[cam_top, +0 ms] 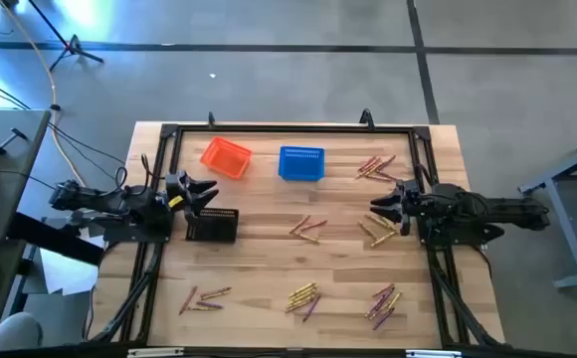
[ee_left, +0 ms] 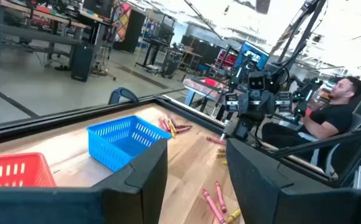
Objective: Sort crayons
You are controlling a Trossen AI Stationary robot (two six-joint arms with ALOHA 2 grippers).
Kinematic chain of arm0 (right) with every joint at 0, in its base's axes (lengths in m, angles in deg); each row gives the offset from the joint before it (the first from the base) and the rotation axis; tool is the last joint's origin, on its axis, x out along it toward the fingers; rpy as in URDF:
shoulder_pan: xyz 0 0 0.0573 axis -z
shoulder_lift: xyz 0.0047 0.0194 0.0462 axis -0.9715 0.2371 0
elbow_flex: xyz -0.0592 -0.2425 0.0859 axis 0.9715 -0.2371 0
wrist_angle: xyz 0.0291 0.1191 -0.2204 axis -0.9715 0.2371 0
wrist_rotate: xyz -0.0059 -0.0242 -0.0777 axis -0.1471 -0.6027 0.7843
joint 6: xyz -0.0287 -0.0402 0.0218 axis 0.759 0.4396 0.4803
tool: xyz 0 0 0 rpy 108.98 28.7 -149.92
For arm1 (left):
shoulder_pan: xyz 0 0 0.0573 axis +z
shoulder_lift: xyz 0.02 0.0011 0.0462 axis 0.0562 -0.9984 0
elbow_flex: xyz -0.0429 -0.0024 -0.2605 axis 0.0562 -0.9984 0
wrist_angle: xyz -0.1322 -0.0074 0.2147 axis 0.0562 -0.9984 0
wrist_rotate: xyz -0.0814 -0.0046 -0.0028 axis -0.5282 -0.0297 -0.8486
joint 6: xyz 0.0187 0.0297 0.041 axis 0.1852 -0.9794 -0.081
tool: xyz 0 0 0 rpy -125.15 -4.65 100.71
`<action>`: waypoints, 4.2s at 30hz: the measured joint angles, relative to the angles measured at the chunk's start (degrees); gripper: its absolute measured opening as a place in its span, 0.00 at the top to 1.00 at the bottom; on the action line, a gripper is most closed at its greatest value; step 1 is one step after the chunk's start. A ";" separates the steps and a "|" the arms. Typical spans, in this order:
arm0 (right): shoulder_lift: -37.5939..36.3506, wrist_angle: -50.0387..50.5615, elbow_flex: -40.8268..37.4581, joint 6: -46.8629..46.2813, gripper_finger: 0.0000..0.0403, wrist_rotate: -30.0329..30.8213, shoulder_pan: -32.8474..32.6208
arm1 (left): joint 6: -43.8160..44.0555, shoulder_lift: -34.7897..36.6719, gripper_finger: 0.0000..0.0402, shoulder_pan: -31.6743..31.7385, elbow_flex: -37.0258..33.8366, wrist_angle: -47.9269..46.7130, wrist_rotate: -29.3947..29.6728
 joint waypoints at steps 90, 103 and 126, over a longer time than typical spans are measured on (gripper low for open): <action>0.00 -0.01 0.00 0.00 0.71 0.00 0.00 | 0.00 0.00 0.62 0.02 0.00 -0.01 0.02; 0.02 0.00 0.02 0.01 0.71 0.00 0.02 | 0.00 -0.01 0.62 0.01 0.01 -0.01 0.01; 0.02 -0.28 0.02 0.58 0.71 5.02 0.02 | 0.00 0.00 0.62 0.02 0.02 -0.02 0.02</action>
